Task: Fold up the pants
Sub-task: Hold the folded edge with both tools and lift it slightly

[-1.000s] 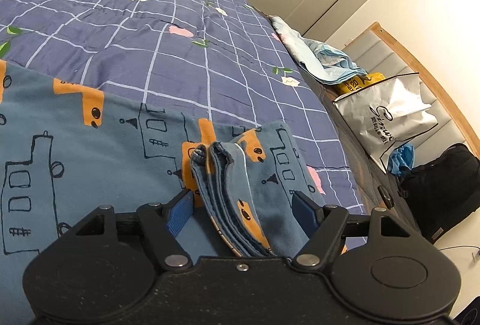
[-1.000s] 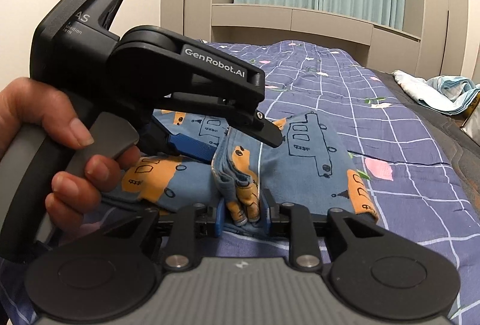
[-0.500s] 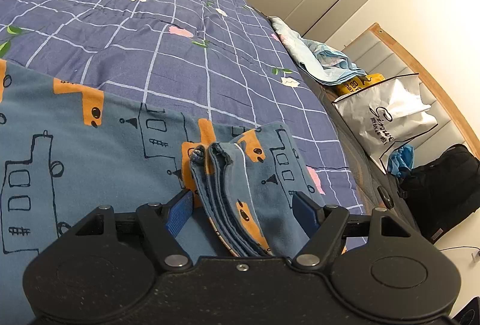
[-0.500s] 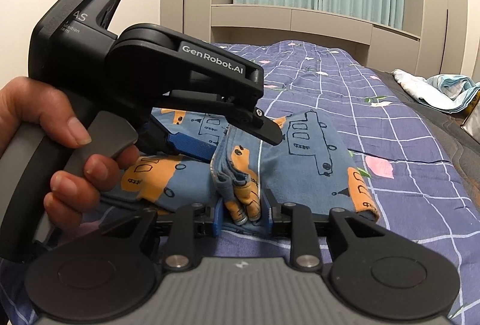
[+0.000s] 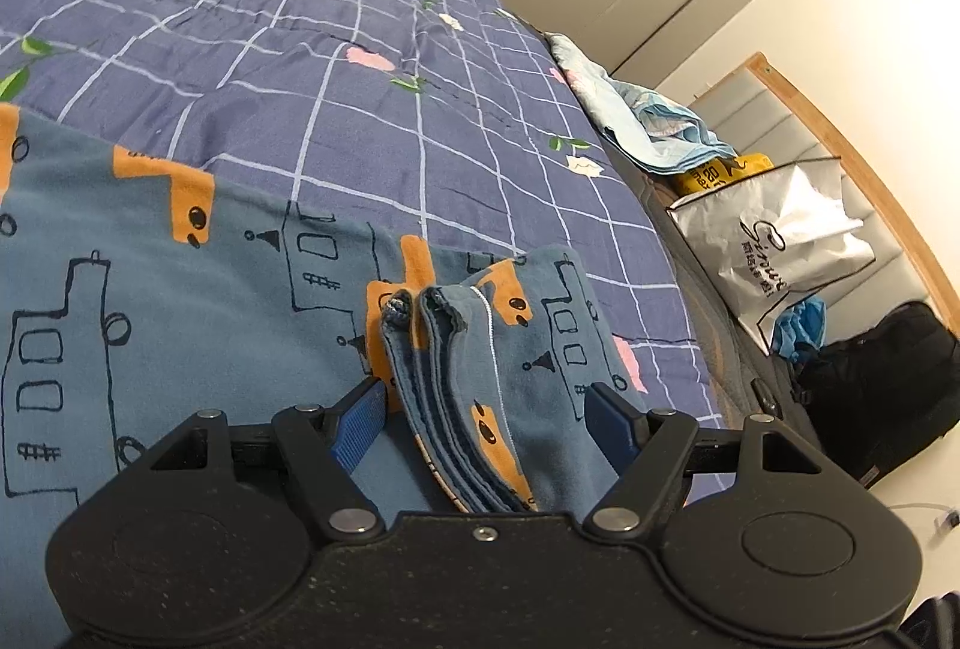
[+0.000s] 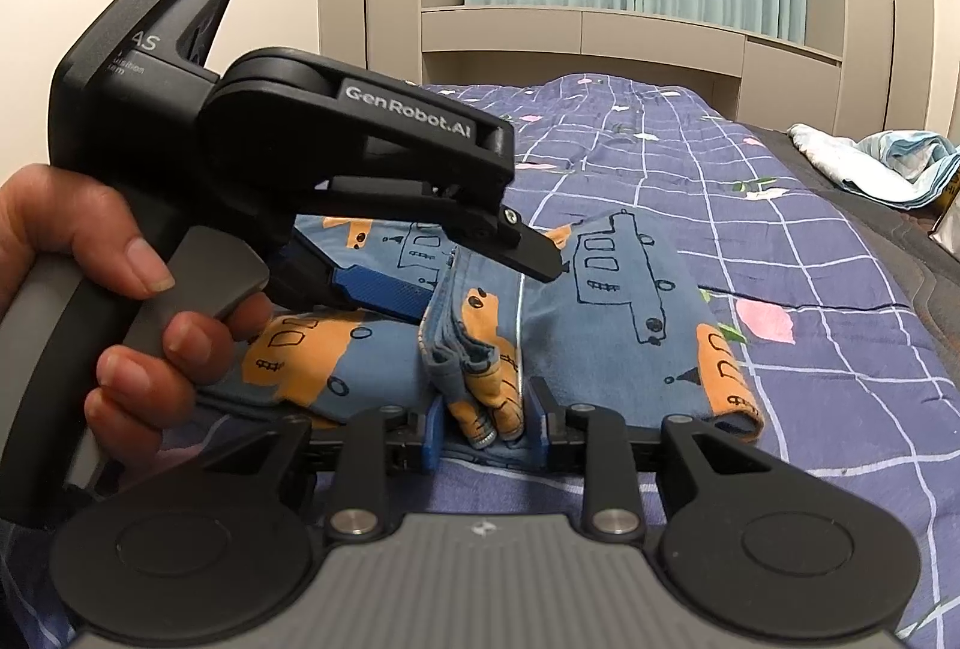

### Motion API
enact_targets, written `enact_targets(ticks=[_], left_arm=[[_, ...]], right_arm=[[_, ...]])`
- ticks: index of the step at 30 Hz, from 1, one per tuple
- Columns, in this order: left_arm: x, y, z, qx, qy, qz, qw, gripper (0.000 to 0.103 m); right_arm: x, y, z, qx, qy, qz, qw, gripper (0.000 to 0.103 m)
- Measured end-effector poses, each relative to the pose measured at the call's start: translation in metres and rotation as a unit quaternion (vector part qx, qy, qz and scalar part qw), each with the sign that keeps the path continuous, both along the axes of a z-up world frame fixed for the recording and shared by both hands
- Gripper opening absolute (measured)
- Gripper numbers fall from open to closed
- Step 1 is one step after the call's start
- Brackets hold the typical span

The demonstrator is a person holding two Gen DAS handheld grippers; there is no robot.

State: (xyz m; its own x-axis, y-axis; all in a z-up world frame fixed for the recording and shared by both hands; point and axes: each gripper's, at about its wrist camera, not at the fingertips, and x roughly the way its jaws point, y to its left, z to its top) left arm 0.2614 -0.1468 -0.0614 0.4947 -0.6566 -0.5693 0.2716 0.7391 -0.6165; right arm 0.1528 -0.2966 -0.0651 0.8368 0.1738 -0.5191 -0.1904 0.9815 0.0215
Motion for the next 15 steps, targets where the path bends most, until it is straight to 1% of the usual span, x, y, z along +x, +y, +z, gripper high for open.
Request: enact_targets(ticks=[1,3,5,7,9,10,12,15], left_arm=[[0.001,0.001,0.000,-0.001,0.004,0.003,1.0000,0.073],[0.001,0.003,0.001,0.004,0.012,0.011,0.9999,0.066],[0.002,0.004,0.001,0.007,0.017,0.013,0.9997,0.063],[0.003,0.005,0.000,0.009,0.021,0.018,0.9996,0.057],[0.003,0.007,0.000,0.014,0.027,0.026,0.9992,0.048],[0.003,0.008,0.000,0.014,0.032,0.030,0.9989,0.046],[0.004,0.011,-0.002,0.014,0.041,0.041,0.9982,0.038],[0.006,0.015,-0.003,0.008,0.055,0.050,0.9972,0.034]], right_arm=[[0.000,-0.001,0.000,0.004,0.001,0.000,1.000,0.032],[0.001,-0.004,0.000,0.016,0.006,0.001,1.000,0.033],[0.003,-0.008,0.001,0.030,0.013,0.000,0.999,0.034],[0.005,-0.011,0.002,0.042,0.019,0.002,0.999,0.035],[0.007,-0.012,0.002,0.048,0.023,0.004,0.999,0.037],[0.007,-0.012,0.003,0.050,0.025,0.004,0.998,0.038],[0.007,-0.013,0.003,0.054,0.027,0.005,0.998,0.040],[0.007,-0.011,0.003,0.053,0.026,0.006,0.998,0.042]])
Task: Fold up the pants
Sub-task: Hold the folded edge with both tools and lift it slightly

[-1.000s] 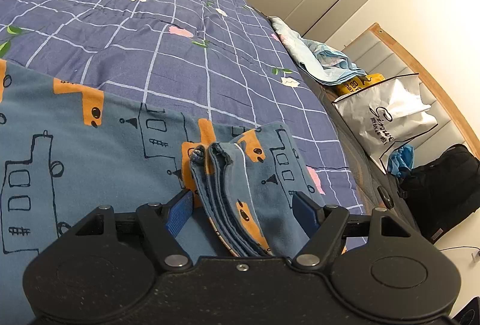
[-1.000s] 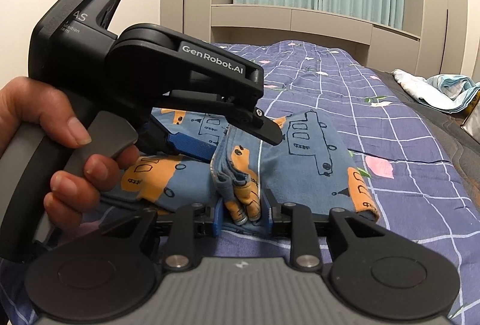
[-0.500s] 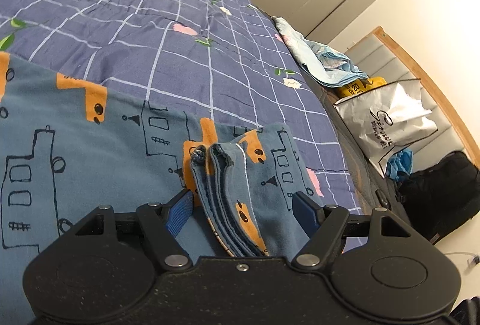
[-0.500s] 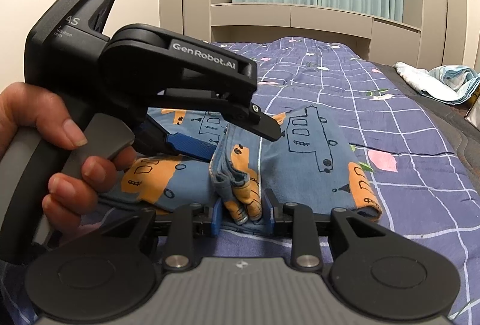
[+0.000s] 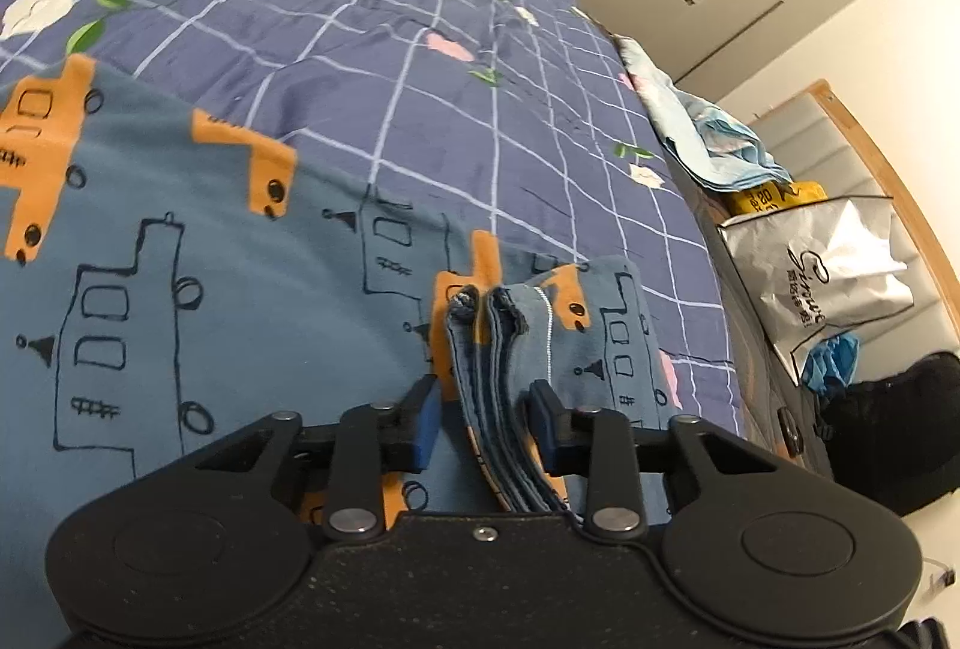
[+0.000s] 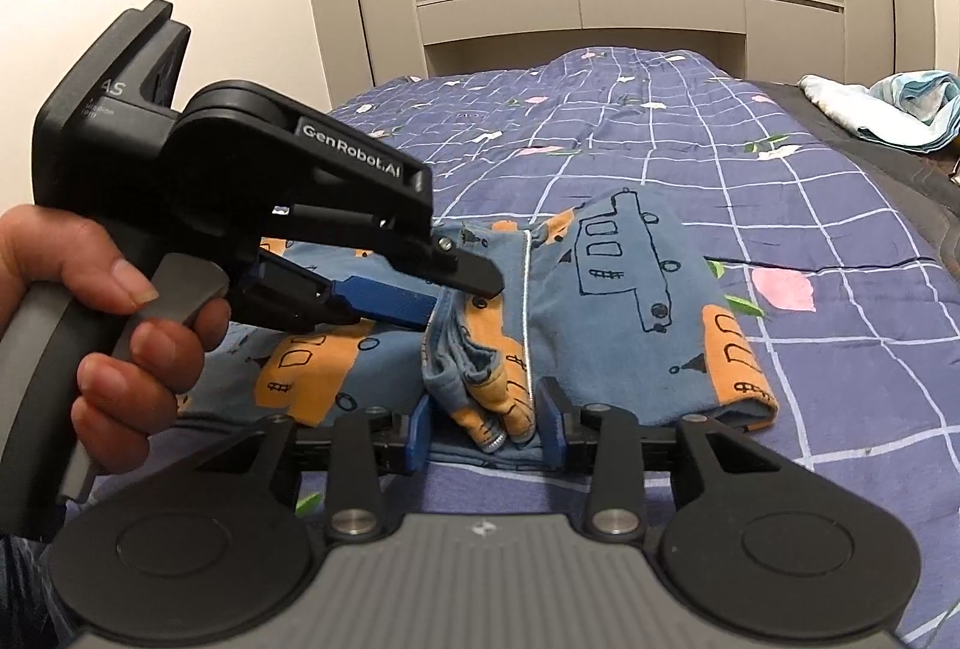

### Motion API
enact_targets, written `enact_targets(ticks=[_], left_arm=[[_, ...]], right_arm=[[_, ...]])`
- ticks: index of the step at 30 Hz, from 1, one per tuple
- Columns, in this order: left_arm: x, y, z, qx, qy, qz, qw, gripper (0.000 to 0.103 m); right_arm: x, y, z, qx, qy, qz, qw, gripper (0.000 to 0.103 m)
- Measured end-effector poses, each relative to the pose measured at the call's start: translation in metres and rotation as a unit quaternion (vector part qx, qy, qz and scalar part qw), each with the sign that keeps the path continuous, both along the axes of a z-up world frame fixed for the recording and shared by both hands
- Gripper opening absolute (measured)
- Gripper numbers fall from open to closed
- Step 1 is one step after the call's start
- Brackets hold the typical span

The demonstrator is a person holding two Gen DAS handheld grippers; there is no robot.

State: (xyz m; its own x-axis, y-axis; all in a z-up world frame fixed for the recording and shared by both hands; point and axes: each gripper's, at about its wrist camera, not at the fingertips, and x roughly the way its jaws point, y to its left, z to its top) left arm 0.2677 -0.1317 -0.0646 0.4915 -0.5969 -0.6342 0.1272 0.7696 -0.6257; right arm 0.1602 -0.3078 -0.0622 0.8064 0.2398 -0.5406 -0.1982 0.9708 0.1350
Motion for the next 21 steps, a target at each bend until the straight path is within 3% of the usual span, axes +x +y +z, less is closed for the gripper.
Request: enact_targets(ticks=[12,15,17,21], left_arm=[[-0.002,-0.010,0.006,0.029,0.006,0.009,0.9995,0.022],[-0.003,-0.015,0.011,0.046,-0.001,0.008,0.9989,0.017],[-0.006,-0.018,0.015,0.061,-0.010,0.005,0.9981,0.014],[-0.012,-0.022,0.025,0.079,-0.033,-0.002,0.9963,0.011]], right_arm=[[-0.002,-0.001,-0.003,0.010,-0.007,-0.003,1.000,0.042],[-0.005,0.000,-0.002,0.005,-0.014,-0.007,1.000,0.037],[-0.007,0.004,-0.001,-0.012,-0.021,-0.015,1.000,0.026],[-0.013,0.007,0.004,-0.018,-0.031,-0.019,0.999,0.023]])
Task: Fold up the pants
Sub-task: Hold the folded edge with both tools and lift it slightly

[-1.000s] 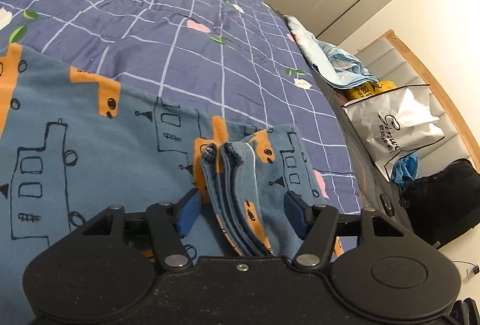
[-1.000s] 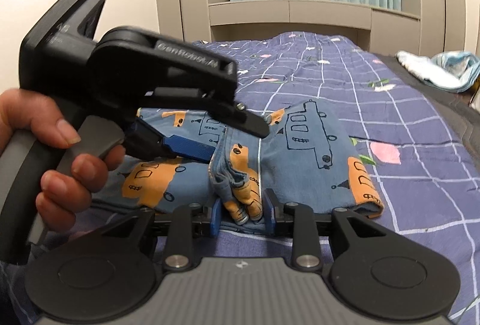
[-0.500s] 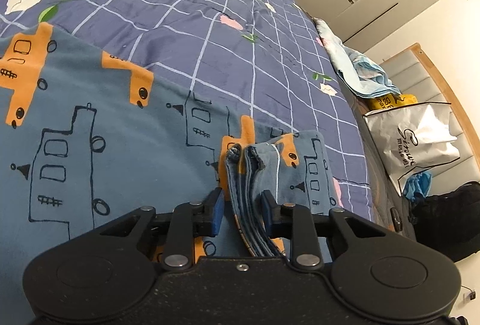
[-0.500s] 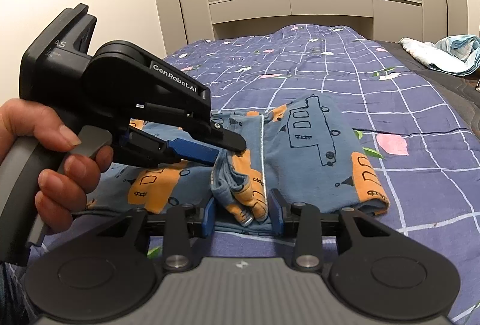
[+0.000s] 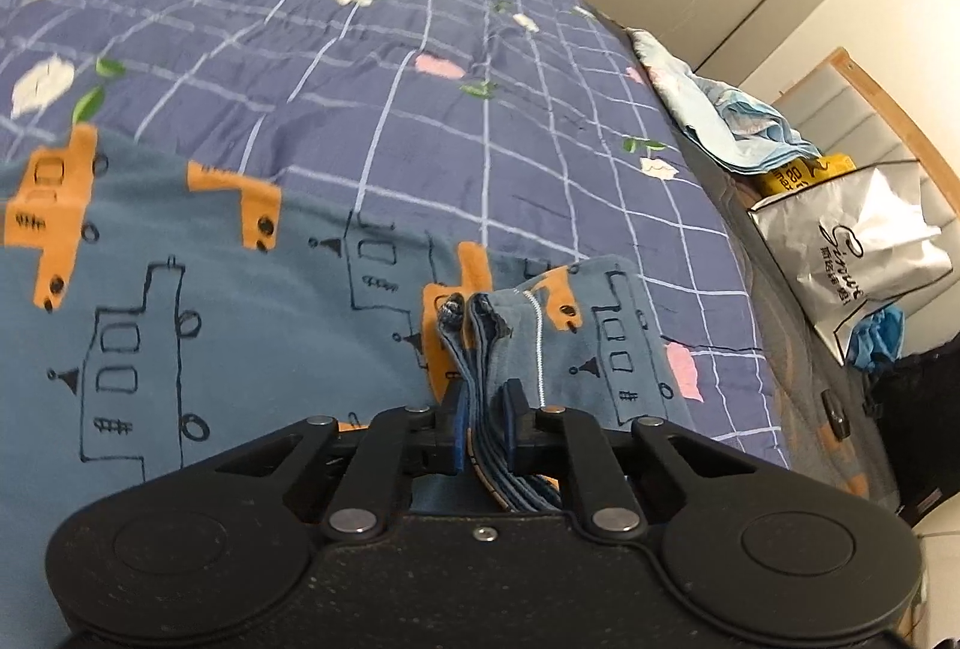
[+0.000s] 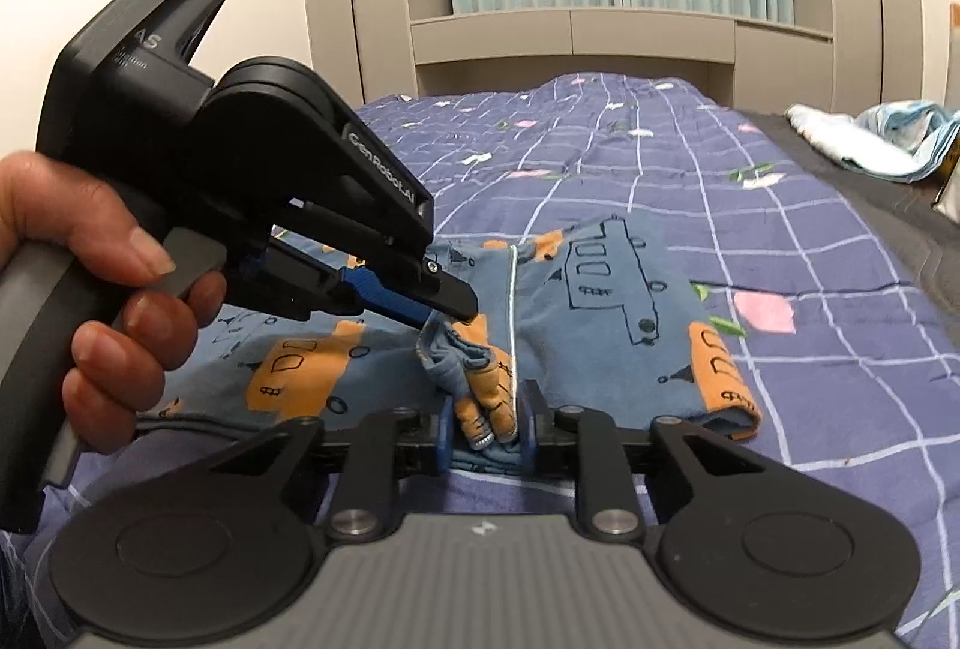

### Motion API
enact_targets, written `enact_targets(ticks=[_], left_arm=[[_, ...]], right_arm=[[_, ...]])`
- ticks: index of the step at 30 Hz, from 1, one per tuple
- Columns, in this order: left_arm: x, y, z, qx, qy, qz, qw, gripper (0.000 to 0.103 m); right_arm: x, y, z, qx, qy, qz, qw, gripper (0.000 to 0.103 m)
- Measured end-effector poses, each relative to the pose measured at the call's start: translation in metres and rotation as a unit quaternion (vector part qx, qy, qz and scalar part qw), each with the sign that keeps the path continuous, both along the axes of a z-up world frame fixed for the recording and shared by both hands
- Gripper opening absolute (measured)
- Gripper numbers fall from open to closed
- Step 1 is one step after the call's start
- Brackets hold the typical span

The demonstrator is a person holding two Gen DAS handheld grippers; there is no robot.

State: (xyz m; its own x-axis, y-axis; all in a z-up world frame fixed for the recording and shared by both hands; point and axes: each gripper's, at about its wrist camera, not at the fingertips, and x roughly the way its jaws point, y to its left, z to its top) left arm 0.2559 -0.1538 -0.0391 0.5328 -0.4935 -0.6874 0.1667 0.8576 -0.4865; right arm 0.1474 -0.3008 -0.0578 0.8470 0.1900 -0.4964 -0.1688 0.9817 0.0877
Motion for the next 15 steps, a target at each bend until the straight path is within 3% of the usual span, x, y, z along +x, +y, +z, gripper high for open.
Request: enact_targets(ticks=[4,15], left_arm=[[-0.006,-0.001,0.010,0.011,-0.021,-0.012,0.9997,0.011],[-0.010,0.020,0.030,-0.004,-0.040,-0.021,0.9990,0.010]], right_arm=[[-0.005,0.002,0.006,-0.001,-0.006,-0.003,1.000,0.021],[-0.011,0.022,0.028,-0.020,-0.020,-0.004,1.000,0.020]])
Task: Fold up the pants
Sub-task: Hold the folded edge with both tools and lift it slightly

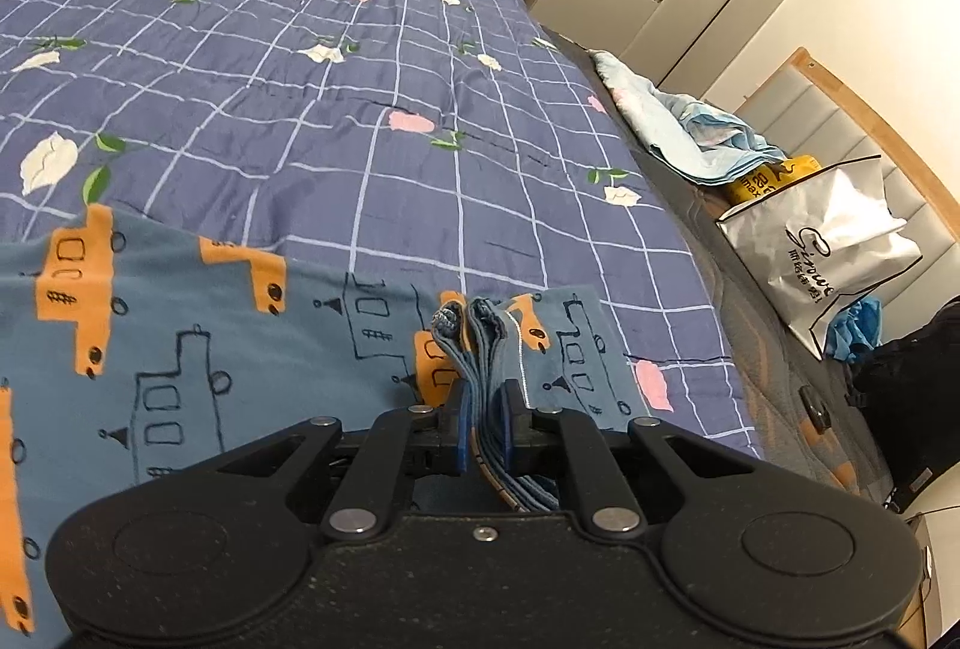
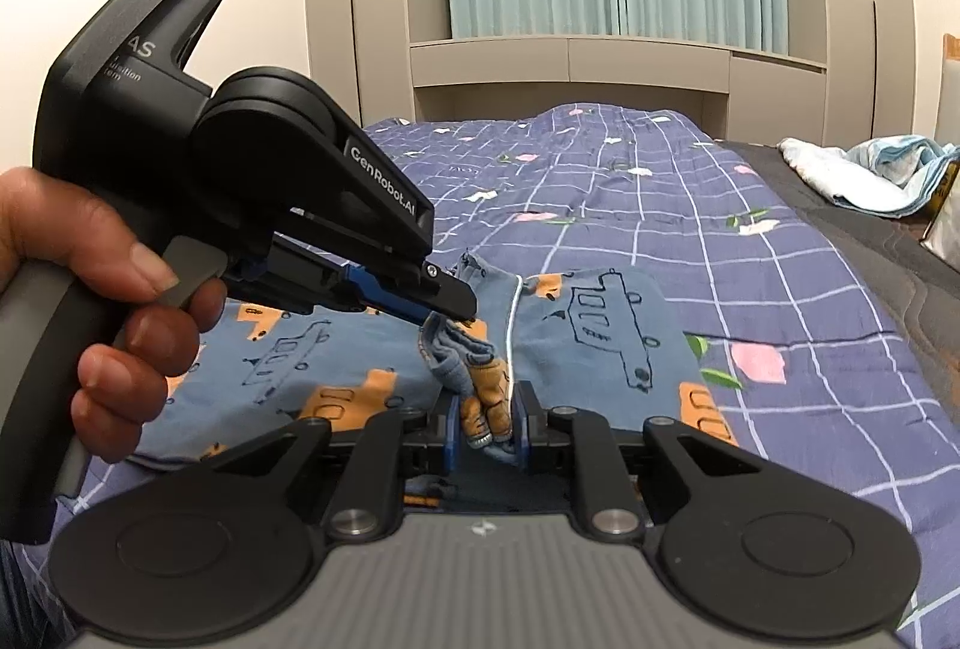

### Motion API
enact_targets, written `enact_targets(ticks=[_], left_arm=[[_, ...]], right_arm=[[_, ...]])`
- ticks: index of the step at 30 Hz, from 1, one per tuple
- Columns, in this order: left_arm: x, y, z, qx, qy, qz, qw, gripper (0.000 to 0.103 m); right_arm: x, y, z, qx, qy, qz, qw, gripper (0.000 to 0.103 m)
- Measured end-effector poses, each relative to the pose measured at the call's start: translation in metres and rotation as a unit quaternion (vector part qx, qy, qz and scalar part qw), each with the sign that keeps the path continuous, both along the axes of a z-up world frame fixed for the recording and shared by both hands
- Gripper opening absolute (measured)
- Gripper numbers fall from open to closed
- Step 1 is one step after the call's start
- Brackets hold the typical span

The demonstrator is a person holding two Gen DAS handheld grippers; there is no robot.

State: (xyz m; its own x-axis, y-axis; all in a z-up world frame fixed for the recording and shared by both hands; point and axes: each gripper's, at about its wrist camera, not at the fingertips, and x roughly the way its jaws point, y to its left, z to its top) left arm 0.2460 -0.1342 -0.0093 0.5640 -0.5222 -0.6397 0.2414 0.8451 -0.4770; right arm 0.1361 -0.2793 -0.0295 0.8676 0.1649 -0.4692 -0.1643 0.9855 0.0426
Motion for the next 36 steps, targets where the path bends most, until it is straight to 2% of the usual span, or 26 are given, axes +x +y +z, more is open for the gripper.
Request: enact_targets(ticks=[9,18,26,36], left_arm=[[-0.013,0.038,0.014,-0.014,-0.013,0.012,0.9997,0.010],[-0.024,0.099,0.015,-0.042,-0.012,0.038,0.9983,0.009],[-0.032,0.142,-0.002,-0.043,-0.005,0.060,0.9973,0.009],[-0.031,0.152,-0.032,-0.040,0.024,0.077,0.9959,0.010]], right_arm=[[-0.009,0.031,0.017,-0.007,-0.007,0.013,1.000,0.018],[-0.013,0.085,0.023,-0.026,0.000,0.063,0.998,0.018],[-0.008,0.124,0.013,-0.042,0.019,0.107,0.993,0.018],[-0.003,0.131,-0.011,-0.038,0.053,0.112,0.992,0.018]])
